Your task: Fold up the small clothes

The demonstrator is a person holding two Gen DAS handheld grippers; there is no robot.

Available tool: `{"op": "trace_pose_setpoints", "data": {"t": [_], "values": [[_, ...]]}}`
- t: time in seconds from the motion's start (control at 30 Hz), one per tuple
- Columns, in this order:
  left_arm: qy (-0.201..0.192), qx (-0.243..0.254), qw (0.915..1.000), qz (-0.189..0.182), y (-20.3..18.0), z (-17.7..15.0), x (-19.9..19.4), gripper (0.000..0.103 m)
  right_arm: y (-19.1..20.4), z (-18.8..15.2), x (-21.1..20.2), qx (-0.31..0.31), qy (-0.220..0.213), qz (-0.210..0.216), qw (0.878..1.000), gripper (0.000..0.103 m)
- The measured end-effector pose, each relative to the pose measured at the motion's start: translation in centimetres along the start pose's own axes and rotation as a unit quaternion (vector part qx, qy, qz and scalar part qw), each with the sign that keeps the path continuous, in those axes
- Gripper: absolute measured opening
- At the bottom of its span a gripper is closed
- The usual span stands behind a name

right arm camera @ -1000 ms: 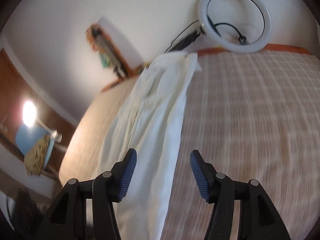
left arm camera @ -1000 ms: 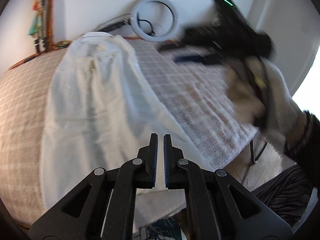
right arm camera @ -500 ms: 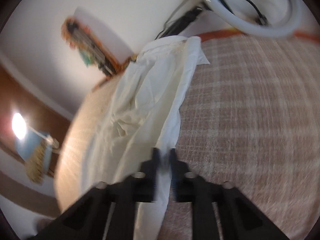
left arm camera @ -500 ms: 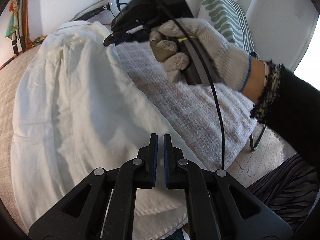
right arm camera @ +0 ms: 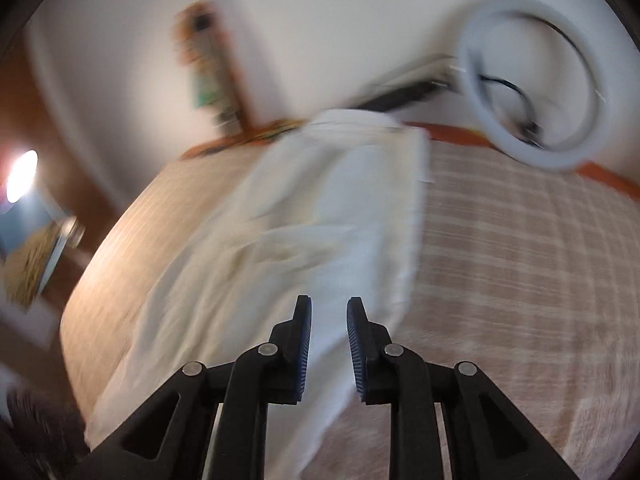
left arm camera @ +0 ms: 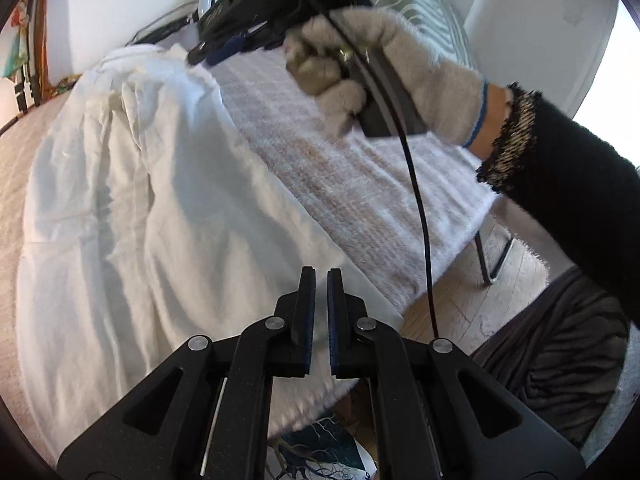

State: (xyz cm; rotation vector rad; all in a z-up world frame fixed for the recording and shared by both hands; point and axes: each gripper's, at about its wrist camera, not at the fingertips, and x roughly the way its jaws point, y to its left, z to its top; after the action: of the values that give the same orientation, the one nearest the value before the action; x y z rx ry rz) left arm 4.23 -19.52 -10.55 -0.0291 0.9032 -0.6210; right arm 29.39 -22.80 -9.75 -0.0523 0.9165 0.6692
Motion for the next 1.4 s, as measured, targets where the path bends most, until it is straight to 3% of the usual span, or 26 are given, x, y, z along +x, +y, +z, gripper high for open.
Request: {"op": "trace_pose_setpoints", "data": {"t": [0.1,0.2,0.3,0.4,0.63,0.73,0.87,0.9,1.03,1.1,1.13,1.17,1.23,1.3,1.33,1.37,1.4], "values": [[-0.011,0.001,0.9999,-0.001,0.3,-0.3,-1.5,0.002,2.3,-1.4,1.7,-0.027,0.038,0.026,0.999,0.020],[-0.016,-0.009,0.9998,0.002,0.9,-0.9,-2.5,0.002,4.3,-2.8,4.7,-0.049,0.084,0.026,0.995,0.020],[-0.017,-0.018,0.9997,0.006,1.7,-1.5,-3.2,0.002,6.4,-3.7,6.0,-0.065,0.093,0.038,0.993,0.021],[-0.022,-0.027,0.9993,0.012,2.3,-1.7,-4.0,0.002,6.5,-3.1,4.3,-0.033,0.084,0.100,0.991,0.021],[-0.047,-0.055,0.9970,0.027,4.6,-2.1,-6.6,0.002,5.8,-4.8,-1.5,0.011,0.048,0.087,0.995,0.021],[-0.058,-0.073,0.9949,0.039,6.1,-2.0,-7.8,0.002,7.6,-6.8,-1.0,-0.014,0.070,0.065,0.995,0.021],[-0.078,-0.092,0.9904,0.066,7.8,-1.7,-9.6,0.002,9.2,-10.9,0.3,-0.038,0.132,0.061,0.989,0.021],[-0.082,-0.100,0.9891,0.070,8.5,-1.6,-10.1,0.002,9.6,-11.6,-0.1,-0.046,0.124,0.056,0.990,0.021],[-0.080,-0.127,0.9841,0.094,11.2,-1.8,-11.7,0.002,10.0,-13.7,-2.5,-0.017,0.141,0.106,0.984,0.021],[-0.075,-0.139,0.9819,0.104,12.7,-2.1,-12.1,0.012,10.3,-15.1,-3.9,-0.017,0.145,0.112,0.983,0.021],[-0.067,-0.147,0.9806,0.112,13.6,-2.2,-12.1,0.021,10.4,-15.6,-4.7,-0.018,0.140,0.111,0.984,0.025],[-0.063,-0.153,0.9794,0.116,14.2,-2.5,-12.1,0.022,10.3,-15.9,-5.7,-0.014,0.131,0.110,0.985,0.031],[-0.054,-0.169,0.9763,0.125,15.6,-3.1,-11.9,0.022,9.5,-16.4,-7.8,0.005,0.100,0.097,0.990,0.033],[-0.040,-0.179,0.9745,0.129,16.4,-3.8,-11.4,0.022,8.4,-16.9,-9.5,0.019,0.075,0.052,0.996,0.033],[-0.034,-0.187,0.9734,0.128,16.8,-4.0,-11.1,0.022,7.9,-16.8,-9.8,0.025,0.067,0.029,0.997,0.038],[-0.026,-0.200,0.9723,0.119,17.2,-4.4,-10.8,0.022,7.1,-17.2,-10.1,0.041,0.061,0.016,0.997,0.053],[-0.018,-0.209,0.9714,0.111,17.4,-4.8,-10.5,0.022,6.0,-17.7,-10.1,0.070,0.065,0.020,0.995,0.060]]}}
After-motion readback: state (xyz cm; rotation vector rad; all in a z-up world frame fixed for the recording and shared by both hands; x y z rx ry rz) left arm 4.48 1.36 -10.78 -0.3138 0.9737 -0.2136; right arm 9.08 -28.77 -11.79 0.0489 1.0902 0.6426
